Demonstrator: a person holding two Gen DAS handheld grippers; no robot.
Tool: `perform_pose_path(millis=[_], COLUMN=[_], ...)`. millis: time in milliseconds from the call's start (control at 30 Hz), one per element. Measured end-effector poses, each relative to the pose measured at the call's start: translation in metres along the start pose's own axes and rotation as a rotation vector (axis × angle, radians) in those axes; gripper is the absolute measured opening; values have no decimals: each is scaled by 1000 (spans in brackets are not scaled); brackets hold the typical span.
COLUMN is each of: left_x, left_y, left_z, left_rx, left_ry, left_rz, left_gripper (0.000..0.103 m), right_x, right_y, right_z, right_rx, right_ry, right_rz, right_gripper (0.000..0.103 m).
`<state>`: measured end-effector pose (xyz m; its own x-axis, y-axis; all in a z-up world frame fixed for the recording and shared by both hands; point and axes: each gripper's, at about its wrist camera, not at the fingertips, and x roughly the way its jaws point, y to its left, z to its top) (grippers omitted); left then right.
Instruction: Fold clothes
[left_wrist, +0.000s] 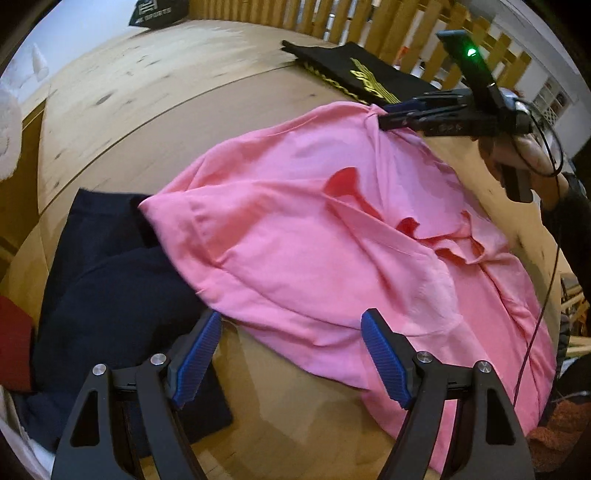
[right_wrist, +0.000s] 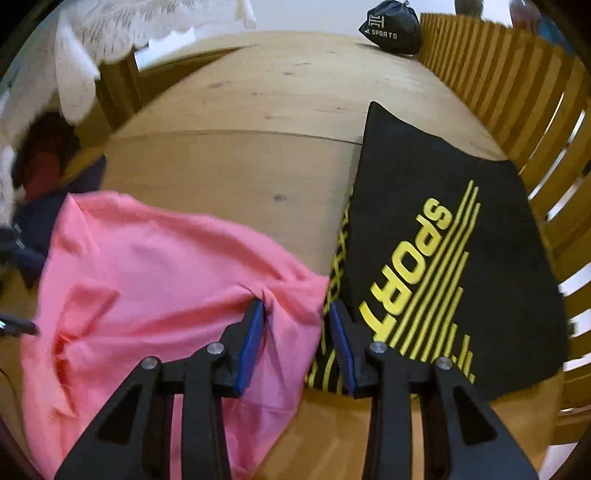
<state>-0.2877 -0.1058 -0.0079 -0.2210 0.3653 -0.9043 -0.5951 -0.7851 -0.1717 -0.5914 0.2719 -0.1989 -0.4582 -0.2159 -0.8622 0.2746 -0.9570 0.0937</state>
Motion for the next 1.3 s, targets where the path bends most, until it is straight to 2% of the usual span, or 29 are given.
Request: perform_pose_path(millis=[100,200,333,433,500,567,667,767,867,900,1033,1167,1300], left_x=[-5,-11,-6,-6,-2,4,21,45,70,80,81,74,58], left_y=[0,-1,-5,-20,-42,-69,-111,-149,-172,-176,-175,-155,-149], left_z=[-8,-4,6,16,26,39,62,79,88,88,75,62,69], left_rx=[23,17,7,18,65,123,202,279,327,338,375,343,298], left_ry=[-22,-29,-43,-64,-67,-68,-60,-29,20,51,74,110,17], left_rz=[4,-1,-7,-58,-89,-134,-200,-232,-245,-239,-251,-218,-245], left_gripper=[76,76,76,76,76,75,75,74,74,74,75,73,72], right_x=[-30,-46,-40,-44,-49,-48,-33,-17,-6,-6,-5,-7,-26], right_y=[-4,7,21,12,2,-4,-9,-2,3,4,-2,-14,-13], right_z=[-7,-22,-42,-42,-37,-31,-22,-24,-21,-20,-9,-5,-13], right_rx=[40,-24,-69,-32,6,16,15,-13,-50,-61,-89,-53,-40], right_ry=[-58,-20,81,61,35,32,63,97,109,107,82,60,33], right_rz=[115,115,162,197,218,205,185,150,127,112,33,74,132], right_gripper=[36,36,36,36,36,34,18,8,7,7,3,3,3])
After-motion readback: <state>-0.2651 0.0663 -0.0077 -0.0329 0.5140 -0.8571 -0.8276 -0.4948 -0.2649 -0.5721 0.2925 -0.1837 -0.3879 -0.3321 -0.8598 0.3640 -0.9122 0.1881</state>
